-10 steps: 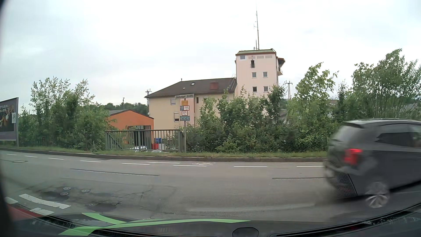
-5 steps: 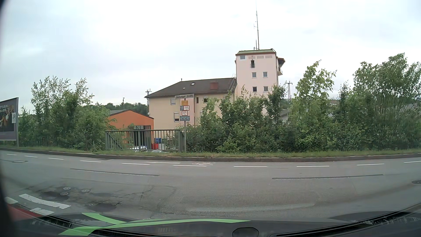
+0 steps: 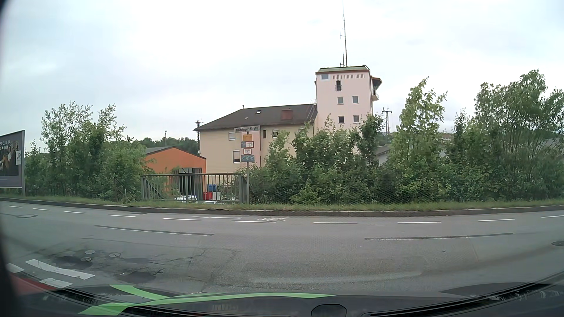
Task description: Follow the waypoints while adhering to traffic rules and regulations
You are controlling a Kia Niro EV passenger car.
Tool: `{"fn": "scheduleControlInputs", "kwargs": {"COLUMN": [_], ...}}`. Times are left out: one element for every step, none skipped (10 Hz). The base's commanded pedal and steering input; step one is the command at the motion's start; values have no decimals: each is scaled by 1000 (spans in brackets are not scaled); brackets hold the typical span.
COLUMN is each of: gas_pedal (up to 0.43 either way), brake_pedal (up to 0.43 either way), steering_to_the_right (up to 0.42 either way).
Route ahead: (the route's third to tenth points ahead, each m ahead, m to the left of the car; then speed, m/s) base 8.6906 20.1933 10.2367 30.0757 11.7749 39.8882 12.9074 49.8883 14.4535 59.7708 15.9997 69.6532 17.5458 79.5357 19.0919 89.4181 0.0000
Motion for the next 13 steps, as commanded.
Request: {"fn": "scheduleControlInputs", "kwargs": {"gas_pedal": [0,0,0,0,0,0,0,0,0,0,0,0,0], "brake_pedal": [152,152,152,152,152,152,152,152,152,152,152,152,152], "steering_to_the_right": [-193,-193,-193,-192,-192,-193,-193,-192,-193,-192,-192,-192,-192]}}
